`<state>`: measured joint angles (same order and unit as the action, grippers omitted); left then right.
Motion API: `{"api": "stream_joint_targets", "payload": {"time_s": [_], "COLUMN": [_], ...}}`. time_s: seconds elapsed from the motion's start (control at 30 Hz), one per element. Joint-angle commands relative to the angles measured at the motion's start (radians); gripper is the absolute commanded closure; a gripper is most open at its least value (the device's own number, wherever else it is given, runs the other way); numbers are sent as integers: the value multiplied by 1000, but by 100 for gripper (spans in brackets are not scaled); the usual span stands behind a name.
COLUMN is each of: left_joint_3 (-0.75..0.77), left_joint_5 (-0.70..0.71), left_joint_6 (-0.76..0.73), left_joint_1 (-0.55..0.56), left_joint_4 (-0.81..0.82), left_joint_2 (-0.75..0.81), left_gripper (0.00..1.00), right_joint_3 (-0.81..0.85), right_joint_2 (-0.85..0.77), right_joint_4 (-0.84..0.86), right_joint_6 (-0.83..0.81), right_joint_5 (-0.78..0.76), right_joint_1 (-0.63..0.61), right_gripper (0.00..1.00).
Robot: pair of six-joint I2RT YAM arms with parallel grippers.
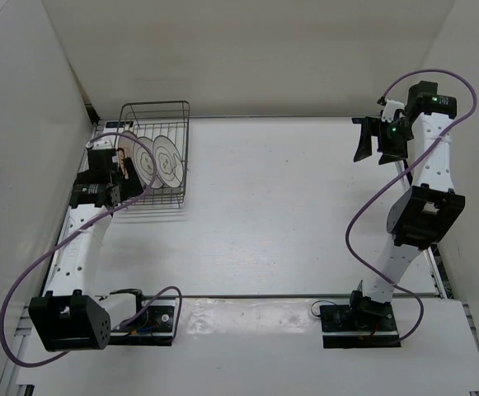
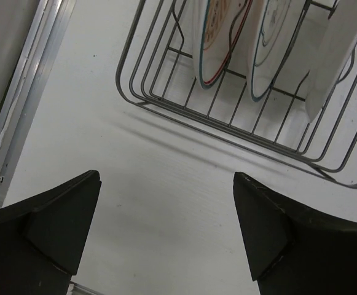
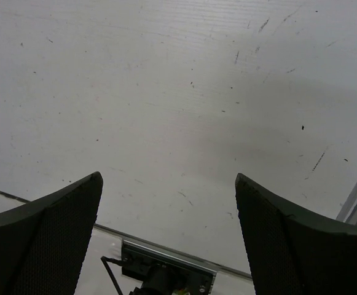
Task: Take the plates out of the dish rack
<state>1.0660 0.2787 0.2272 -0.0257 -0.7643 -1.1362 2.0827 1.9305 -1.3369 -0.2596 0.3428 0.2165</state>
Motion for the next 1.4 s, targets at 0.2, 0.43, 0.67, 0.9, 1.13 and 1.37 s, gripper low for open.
{"api": "stream_joint_targets", "payload": {"time_s": [0.2, 0.43, 0.67, 0.9, 1.13, 1.37], "left_joint_3": [94, 141, 180, 239, 247, 268], "left_joint_5": [20, 4, -41, -96, -116, -113], "left_joint_6": [52, 28, -8, -6, -35, -83], "left_joint_1": [-65, -151, -161, -160, -149, -135], "left_joint_4": [57, 222, 391, 438, 457, 425], "left_joint_2": [-36, -86, -195, -301, -365, -421], "left_gripper": [0, 0, 0, 7, 15, 20], "right_joint_3": [45, 56, 62, 48, 20, 1], "right_joint_2": [-45, -79, -67, -80, -94, -103], "right_joint_4": [-39, -96, -107, -108, -99, -91], "right_joint_6": [40, -79, -121, -124, -125, -121], "right_joint_5": [65, 192, 202, 185, 145, 117], "right_joint_1": [-29, -49, -59, -62, -62, -60], "right_gripper": [10, 10, 10, 10, 10, 10]}}
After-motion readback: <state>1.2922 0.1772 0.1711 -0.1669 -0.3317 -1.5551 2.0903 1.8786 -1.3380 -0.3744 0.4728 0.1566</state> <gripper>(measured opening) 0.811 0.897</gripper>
